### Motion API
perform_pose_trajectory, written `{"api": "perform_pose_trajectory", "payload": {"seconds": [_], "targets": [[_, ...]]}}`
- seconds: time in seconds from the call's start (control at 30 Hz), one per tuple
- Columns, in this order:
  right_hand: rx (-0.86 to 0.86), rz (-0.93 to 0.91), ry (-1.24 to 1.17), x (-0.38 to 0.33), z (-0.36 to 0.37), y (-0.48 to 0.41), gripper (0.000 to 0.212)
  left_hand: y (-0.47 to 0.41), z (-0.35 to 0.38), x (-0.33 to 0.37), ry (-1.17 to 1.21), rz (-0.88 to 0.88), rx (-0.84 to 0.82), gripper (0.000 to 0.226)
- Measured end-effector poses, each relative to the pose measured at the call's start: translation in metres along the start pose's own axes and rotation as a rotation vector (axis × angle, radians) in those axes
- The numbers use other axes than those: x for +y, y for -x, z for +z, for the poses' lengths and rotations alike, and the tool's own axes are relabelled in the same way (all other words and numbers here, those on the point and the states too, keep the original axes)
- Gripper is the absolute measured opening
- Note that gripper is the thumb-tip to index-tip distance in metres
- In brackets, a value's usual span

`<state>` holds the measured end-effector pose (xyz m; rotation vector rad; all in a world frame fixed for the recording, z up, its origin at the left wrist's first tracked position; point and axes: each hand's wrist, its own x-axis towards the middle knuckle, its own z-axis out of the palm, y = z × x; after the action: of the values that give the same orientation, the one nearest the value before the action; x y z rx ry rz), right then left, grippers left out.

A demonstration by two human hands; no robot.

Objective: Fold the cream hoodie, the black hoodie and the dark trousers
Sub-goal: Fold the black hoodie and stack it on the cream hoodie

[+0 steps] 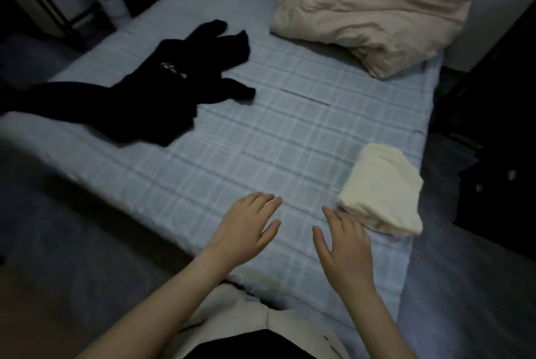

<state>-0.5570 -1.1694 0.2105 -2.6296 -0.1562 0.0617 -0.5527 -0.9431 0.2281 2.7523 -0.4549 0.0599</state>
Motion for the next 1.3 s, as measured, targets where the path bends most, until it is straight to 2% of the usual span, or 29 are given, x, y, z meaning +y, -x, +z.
{"api": "perform_pose_trajectory", "payload": {"seconds": [0.33,0.57,0.73,0.83,0.97,1.07,1.3], "targets": [[0.07,-0.313,0.014,-0.129,0.018,-0.036,0.054,0.07,-0.073,-0.09,0.038,-0.194,0.214,0.049],[-0.03,-0.39,0.006,-0.252,0.114,-0.018,0.055,0.181,-0.1,-0.208,0.042,-0.3,0.229,0.047],[-0.053,-0.362,-0.102,-0.365,0.18,-0.015,0.055,0.246,-0.15,-0.301,-0.018,-0.345,0.298,0.046],[-0.042,-0.362,-0.148,-0.421,0.195,-0.019,0.056,0.255,-0.19,-0.344,-0.048,-0.321,0.322,0.046],[-0.024,-0.383,-0.131,-0.463,0.205,-0.035,0.054,0.253,-0.217,-0.394,-0.038,-0.319,0.348,0.047],[-0.035,-0.353,-0.099,-0.475,0.22,-0.055,0.055,0.244,-0.213,-0.427,0.018,-0.336,0.347,0.048],[-0.068,-0.266,-0.048,-0.506,0.271,-0.129,0.056,0.202,-0.202,-0.512,0.071,-0.323,0.221,0.048]]}}
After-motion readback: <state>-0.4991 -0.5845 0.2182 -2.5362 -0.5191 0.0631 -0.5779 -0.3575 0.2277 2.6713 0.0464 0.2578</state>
